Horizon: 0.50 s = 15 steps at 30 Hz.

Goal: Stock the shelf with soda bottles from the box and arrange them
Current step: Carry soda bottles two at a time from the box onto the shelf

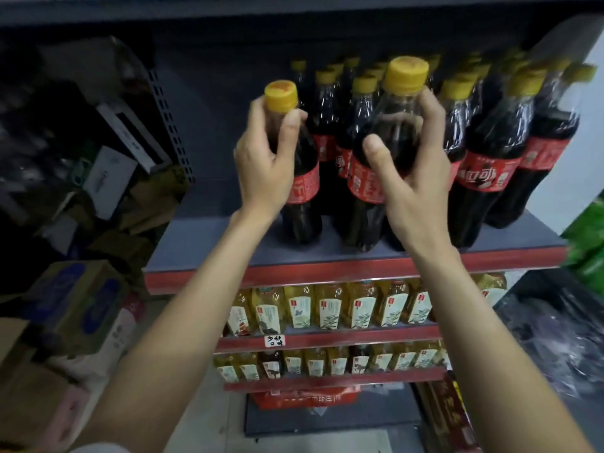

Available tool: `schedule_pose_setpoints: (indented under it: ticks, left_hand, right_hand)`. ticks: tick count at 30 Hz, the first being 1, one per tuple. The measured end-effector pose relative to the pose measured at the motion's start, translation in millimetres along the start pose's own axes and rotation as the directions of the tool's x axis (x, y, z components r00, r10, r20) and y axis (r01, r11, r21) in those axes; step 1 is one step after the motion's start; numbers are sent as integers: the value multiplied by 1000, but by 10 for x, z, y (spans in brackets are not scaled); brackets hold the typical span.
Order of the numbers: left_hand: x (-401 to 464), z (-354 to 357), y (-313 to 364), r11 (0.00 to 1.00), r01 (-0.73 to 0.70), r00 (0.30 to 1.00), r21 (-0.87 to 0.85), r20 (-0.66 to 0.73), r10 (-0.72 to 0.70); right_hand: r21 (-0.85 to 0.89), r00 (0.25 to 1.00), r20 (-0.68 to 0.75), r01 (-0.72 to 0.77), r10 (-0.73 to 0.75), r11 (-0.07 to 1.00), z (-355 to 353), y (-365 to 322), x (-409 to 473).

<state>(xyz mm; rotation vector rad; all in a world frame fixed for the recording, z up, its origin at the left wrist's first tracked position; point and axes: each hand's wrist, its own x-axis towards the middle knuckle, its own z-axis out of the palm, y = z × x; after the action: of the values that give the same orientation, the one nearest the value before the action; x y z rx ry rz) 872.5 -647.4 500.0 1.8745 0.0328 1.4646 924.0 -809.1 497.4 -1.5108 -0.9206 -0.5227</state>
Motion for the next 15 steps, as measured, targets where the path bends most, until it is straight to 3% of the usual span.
schedule_pose_setpoints:
  ticks: [8, 15]
  left_hand:
    - [181, 378, -288, 984, 128, 991, 127, 24, -132]
    - [279, 514, -419, 957, 244, 964, 157, 66, -256]
  right_hand:
    - [-17, 993, 0, -121, 121, 993, 144, 301, 74]
    - [-162, 996, -86, -29, 15, 986, 276, 426, 99]
